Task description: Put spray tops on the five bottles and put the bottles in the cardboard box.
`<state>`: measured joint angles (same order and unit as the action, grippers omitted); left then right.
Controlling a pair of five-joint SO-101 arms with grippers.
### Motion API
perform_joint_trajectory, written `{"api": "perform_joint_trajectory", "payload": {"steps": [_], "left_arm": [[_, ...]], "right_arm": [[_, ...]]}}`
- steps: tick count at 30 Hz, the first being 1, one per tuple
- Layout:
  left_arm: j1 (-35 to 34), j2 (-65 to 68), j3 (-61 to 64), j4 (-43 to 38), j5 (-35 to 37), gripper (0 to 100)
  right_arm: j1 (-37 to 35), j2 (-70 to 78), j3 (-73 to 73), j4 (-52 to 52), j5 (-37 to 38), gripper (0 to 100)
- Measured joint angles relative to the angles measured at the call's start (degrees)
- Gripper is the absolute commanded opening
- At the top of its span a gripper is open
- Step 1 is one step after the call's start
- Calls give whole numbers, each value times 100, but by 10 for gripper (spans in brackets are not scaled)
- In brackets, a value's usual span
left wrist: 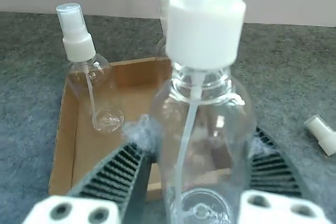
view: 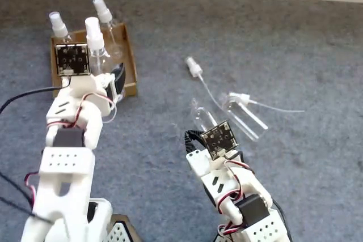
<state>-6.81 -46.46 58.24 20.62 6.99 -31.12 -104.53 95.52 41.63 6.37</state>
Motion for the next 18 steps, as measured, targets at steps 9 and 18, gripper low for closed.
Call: {"api": "perform_joint_trajectory", "payload": {"steps": [9, 18], "left_arm": [[0, 1521, -35, -1934, 0, 161], [0, 3147, -554, -3341, 0, 161]], "right_arm": [[0, 0, 0, 0, 0, 5], [0, 0, 0, -457, 448, 5]]}}
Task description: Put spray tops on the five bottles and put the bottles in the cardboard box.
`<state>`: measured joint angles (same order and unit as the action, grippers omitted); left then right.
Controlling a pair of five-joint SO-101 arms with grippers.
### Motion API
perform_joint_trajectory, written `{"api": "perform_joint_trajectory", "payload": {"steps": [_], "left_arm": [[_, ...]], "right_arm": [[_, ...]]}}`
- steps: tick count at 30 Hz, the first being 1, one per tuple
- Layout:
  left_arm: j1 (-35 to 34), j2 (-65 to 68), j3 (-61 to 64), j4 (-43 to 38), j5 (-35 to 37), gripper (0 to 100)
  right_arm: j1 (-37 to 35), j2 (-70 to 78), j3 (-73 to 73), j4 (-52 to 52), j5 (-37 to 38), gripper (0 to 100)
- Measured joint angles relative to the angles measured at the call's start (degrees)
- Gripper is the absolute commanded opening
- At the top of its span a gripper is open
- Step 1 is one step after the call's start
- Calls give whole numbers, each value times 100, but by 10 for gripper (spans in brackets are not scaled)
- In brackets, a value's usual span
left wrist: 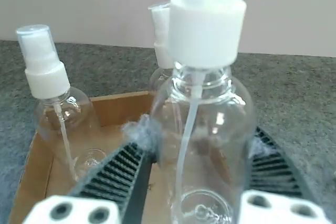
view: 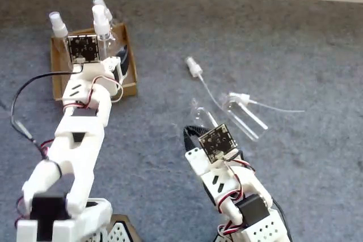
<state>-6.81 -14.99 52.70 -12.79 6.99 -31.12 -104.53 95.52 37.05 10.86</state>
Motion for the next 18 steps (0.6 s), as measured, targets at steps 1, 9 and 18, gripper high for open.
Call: {"api": "perform_joint_trajectory", "payload": {"steps": [1, 9, 18], "left_arm": [[0, 202, -70, -79, 0, 161], [0, 1433, -457, -1116, 0, 161], [0, 2558, -457, -2470, -35, 161]], "right_arm": [[0, 0, 0, -70, 26, 5], [0, 0, 0, -141, 70, 5], [0, 0, 0, -141, 79, 5]]}}
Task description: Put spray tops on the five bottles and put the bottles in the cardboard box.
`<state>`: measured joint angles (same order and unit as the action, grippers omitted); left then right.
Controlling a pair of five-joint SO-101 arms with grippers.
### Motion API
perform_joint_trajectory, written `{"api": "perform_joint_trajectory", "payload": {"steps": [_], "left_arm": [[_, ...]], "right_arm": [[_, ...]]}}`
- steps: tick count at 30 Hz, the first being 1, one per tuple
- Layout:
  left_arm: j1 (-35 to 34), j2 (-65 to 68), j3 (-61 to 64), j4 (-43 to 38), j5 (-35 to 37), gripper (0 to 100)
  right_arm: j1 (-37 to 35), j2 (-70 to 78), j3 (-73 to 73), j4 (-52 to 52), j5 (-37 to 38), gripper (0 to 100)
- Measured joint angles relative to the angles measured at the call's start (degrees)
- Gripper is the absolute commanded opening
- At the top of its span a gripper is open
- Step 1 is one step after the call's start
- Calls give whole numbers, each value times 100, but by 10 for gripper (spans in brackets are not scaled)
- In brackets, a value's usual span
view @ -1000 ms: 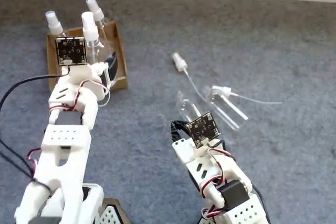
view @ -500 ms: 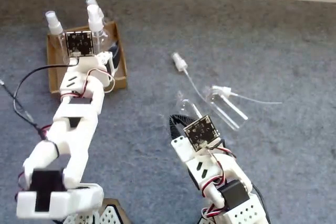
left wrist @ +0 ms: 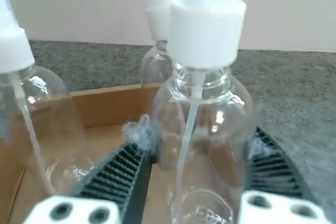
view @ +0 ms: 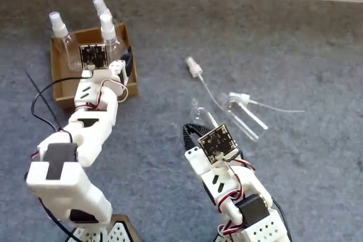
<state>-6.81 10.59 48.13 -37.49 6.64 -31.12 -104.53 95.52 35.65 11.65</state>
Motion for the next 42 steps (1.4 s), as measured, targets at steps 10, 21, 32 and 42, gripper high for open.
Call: {"api": "perform_joint_trajectory", "payload": {"steps": [10, 21, 32, 42], "left_arm": [[-9, 958, -589, -448, 0, 161], [-18, 1064, -615, -448, -9, 161], [-18, 1064, -501, -492, -9, 165], [-18, 1064, -501, -492, -9, 212]], "right_arm": [[0, 0, 0, 0, 9, 5], [0, 0, 0, 0, 9, 5], [0, 0, 0, 0, 9, 5], [0, 0, 0, 0, 9, 5]]}}
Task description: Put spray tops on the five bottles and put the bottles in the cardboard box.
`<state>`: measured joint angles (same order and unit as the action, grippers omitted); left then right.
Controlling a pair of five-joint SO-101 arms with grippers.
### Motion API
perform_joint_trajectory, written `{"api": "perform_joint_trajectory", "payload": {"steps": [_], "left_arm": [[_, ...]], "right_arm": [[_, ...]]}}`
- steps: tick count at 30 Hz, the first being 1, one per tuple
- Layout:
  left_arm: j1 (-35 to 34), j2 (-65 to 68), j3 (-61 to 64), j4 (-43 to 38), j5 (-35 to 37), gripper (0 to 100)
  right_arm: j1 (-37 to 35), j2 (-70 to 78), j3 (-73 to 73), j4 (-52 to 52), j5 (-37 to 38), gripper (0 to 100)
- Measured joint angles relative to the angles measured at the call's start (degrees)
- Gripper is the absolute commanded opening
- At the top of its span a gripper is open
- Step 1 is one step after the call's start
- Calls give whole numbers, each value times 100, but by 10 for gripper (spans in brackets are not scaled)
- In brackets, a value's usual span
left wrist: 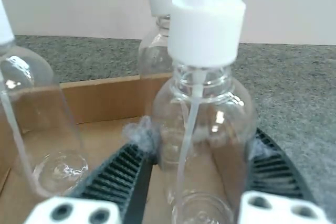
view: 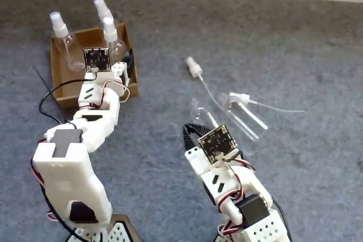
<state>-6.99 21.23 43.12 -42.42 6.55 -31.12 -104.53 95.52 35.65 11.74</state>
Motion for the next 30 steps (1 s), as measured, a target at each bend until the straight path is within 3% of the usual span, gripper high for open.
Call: {"api": "perform_joint_trajectory", "payload": {"steps": [4, 25, 30], "left_arm": [[0, 0, 0, 0, 0, 263], [-35, -105, 167, 220, 0, 268], [-70, -712, 360, 905, 0, 268]], "right_arm": [[0, 0, 0, 0, 0, 5], [0, 0, 0, 0, 0, 5], [0, 0, 0, 0, 0, 5]]}}
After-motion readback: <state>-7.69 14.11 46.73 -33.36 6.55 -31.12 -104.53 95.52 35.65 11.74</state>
